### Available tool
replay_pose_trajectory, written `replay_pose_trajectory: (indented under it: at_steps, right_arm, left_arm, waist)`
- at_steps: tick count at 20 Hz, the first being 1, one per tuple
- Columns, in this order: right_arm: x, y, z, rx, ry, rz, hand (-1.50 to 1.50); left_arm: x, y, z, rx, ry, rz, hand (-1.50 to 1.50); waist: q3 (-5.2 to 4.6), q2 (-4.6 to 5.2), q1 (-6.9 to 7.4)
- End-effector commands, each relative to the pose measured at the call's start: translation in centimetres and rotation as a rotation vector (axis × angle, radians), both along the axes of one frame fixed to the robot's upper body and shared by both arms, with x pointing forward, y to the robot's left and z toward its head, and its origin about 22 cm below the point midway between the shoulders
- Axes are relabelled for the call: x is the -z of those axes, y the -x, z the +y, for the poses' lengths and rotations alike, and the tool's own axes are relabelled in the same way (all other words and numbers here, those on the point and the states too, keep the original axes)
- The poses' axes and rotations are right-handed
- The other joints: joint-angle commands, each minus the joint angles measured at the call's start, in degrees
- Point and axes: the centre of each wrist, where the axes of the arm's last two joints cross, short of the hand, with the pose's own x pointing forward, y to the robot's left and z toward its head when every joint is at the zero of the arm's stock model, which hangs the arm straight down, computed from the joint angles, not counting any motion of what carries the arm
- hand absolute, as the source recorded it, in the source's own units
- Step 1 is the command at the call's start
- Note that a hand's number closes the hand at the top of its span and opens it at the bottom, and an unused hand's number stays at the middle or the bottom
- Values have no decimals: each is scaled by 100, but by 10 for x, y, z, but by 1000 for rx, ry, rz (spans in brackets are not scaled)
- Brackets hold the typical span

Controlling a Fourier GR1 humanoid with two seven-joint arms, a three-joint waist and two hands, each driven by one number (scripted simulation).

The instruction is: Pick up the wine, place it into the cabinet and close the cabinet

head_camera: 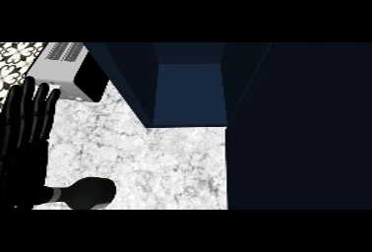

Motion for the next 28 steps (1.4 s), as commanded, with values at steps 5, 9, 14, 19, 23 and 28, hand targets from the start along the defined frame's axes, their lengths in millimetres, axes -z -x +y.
replay_pose_trajectory:
  at_steps: [5, 9, 14, 19, 23, 28]
  right_arm:
    - [-5, 40, -5, 12, 34, -76, -150]
    - [7, 37, 4, -221, 1, 136, -150]
    - [-8, 44, -4, -256, -6, 117, -150]
    - [-17, 59, 3, -242, -9, 130, -150]
    - [-20, 56, 2, -247, -11, 126, -150]
    - [-47, 73, -6, -258, 12, 130, -150]
  left_arm:
    - [-13, 3, 21, -19, -24, -31, -150]
    - [14, 22, 4, 102, 317, 211, -150]
    - [-4, 17, -1, 94, 348, 238, -150]
    - [-11, 35, -14, 93, 354, 220, -150]
    - [-24, 36, -3, 87, 330, 235, -150]
    - [-34, 46, -20, 77, 341, 218, -150]
  waist:
    - [24, -142, 95]
    - [20, -159, 177]
    - [25, -138, 107]
    - [25, -139, 110]
    - [25, -137, 111]
    - [26, -140, 103]
